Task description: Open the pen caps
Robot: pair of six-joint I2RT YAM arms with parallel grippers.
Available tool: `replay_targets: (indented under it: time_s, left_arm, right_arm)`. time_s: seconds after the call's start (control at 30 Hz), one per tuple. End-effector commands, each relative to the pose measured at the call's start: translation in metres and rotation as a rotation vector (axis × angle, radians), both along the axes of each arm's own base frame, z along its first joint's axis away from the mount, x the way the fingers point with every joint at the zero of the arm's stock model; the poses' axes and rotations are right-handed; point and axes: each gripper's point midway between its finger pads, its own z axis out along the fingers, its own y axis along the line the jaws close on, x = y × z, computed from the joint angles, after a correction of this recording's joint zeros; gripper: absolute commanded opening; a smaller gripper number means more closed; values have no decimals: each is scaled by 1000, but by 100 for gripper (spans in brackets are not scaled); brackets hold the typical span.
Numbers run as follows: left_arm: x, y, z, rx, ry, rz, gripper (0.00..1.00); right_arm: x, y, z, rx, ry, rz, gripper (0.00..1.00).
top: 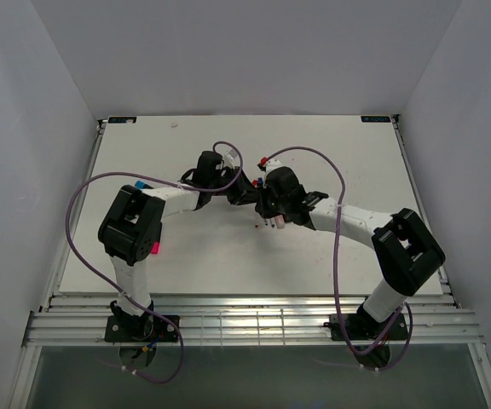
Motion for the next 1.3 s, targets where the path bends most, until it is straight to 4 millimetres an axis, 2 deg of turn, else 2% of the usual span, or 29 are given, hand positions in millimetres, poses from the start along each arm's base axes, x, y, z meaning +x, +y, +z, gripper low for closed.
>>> replay_targets:
  time_s: [0.0,0.03,0.13,0.27,0.33,0.37,0.4,0.43,0.47,0.5,0.63,0.67,0.7,0.77,0.87,0.9,0.93,0.97,1.0,1.03,1.07,1.1,1.17,1.2,1.27]
  left_arm:
    - [44,21,25,-15,-46,79,0]
    - [45,27,19,17,-29,86,0]
    - [58,38,25,36,-57,122,0]
    - [60,43,29,21,-75,121,0]
    - [57,43,35,-13,-104,95,0]
    - [57,44,38,-17,-116,90,0]
    - [58,45,40,-17,-141,79,0]
    - [59,46,45,-34,-174,69,0]
    - [59,46,52,-48,-203,60,0]
    - [61,50,55,-57,-217,61,0]
    - [63,61,62,-90,-220,54,0]
    - [63,63,63,-93,-223,54,0]
    - [64,65,65,-95,-228,59,0]
    - [62,66,65,-97,-227,53,0]
    - [62,70,60,-77,-234,61,0]
    - [63,72,57,-65,-236,64,0]
    - [61,74,46,-37,-201,66,0]
    - [68,77,45,1,-227,74,0]
    - [71,79,40,31,-224,81,0]
    - [69,82,25,73,-174,79,0]
    - [71,84,20,104,-190,66,0]
    - [76,86,20,127,-201,74,0]
    - [76,91,6,181,-181,68,0]
    - [80,91,7,188,-189,69,0]
    - [81,89,-4,191,-167,55,0]
  right_arm:
    - [-2,-42,-15,-376,-124,-152,8]
    - [-6,-43,-13,-429,-157,-161,8]
    - [-3,-58,-8,-547,-219,-222,8]
    - [-5,-45,-2,-479,-212,-175,8]
    - [-17,-25,-5,-359,-154,-64,8]
    - [-17,-12,1,-280,-159,-30,8]
    - [-31,5,1,-188,-113,65,8]
    - [-39,8,-1,-137,-88,103,8]
    - [-38,20,10,-50,-106,136,8]
    - [-52,32,15,56,-54,225,8]
    - [-75,44,29,288,0,342,8]
    - [-80,41,25,319,25,351,8]
    - [-79,43,35,386,16,375,8]
    - [-83,42,34,439,65,370,8]
    - [-73,38,29,430,74,326,8]
    - [-62,36,28,401,53,274,8]
    - [-60,29,19,351,80,230,8]
    - [-48,21,14,298,54,163,8]
    - [-41,20,17,273,41,135,8]
    - [-40,12,11,225,56,95,8]
    - [-33,7,9,193,39,51,8]
    - [-30,7,11,179,27,44,8]
    - [-23,8,12,160,18,21,8]
    - [-23,11,12,159,20,21,8]
    - [-14,14,6,129,28,-15,8]
